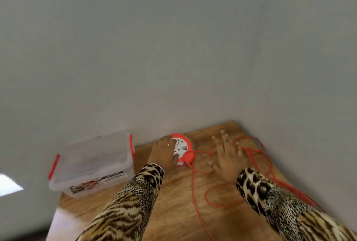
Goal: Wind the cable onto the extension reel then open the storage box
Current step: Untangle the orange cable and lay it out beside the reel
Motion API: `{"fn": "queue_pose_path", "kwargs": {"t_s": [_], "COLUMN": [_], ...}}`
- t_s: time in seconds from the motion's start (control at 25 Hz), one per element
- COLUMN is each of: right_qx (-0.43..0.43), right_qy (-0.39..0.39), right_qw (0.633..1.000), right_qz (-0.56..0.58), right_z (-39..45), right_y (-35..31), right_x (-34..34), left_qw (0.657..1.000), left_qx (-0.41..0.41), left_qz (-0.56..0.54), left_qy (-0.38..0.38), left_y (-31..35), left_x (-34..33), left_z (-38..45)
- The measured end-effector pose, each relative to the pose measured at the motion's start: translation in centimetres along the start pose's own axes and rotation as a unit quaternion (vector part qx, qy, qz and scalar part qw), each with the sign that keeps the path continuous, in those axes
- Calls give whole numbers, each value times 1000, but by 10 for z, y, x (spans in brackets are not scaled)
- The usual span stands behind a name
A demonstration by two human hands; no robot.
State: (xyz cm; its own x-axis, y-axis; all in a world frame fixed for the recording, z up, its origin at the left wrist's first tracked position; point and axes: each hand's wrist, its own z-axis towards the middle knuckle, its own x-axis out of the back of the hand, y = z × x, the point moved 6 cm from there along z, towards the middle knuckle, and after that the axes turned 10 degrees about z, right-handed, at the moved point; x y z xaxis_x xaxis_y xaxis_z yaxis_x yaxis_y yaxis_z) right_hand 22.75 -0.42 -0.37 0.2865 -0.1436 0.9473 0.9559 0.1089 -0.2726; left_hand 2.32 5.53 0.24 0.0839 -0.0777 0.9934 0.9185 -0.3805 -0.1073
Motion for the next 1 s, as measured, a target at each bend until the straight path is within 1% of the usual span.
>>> {"fn": "queue_pose_path", "kwargs": {"t_s": [0.04,0.08,0.2,0.28,0.4,0.48,0.52,0.64,0.76,0.8,0.88,0.92,1.0], "right_qx": [-30,-56,-126,-168,-234,-253,-258,-258,-243,-228,-196,-175,-105], "right_qy": [-15,-33,-94,-104,-128,-133,-120,-75,-101,-112,-134,-138,-120], "right_qw": [999,998,987,979,961,955,956,961,963,965,969,970,972], "right_qz": [7,23,18,38,75,77,69,59,57,57,72,94,174], "right_z": [-8,-16,-45,-49,-50,-47,-44,-32,-21,-18,-12,-9,1], "right_y": [17,30,68,82,86,83,81,72,51,41,16,2,-33], "right_x": [-12,-18,-43,-46,-49,-50,-49,-50,-61,-67,-77,-77,-61], "left_qw": [999,999,995,993,991,990,989,990,982,978,970,972,968], "left_qx": [14,28,57,70,89,99,102,110,131,139,160,163,188], "left_qz": [-4,-19,-39,-41,-39,-26,-12,16,-2,-17,-12,-27,-103], "left_qy": [-29,-37,-76,-90,-93,-101,-106,-84,-135,-157,-184,-167,-126], "left_y": [3,5,1,2,9,20,25,39,44,46,44,39,21], "left_x": [-12,-20,-49,-60,-57,-46,-42,-33,-35,-36,-30,-29,-18], "left_z": [4,9,20,22,3,-26,-43,-103,-159,-175,-199,-206,-214]}}
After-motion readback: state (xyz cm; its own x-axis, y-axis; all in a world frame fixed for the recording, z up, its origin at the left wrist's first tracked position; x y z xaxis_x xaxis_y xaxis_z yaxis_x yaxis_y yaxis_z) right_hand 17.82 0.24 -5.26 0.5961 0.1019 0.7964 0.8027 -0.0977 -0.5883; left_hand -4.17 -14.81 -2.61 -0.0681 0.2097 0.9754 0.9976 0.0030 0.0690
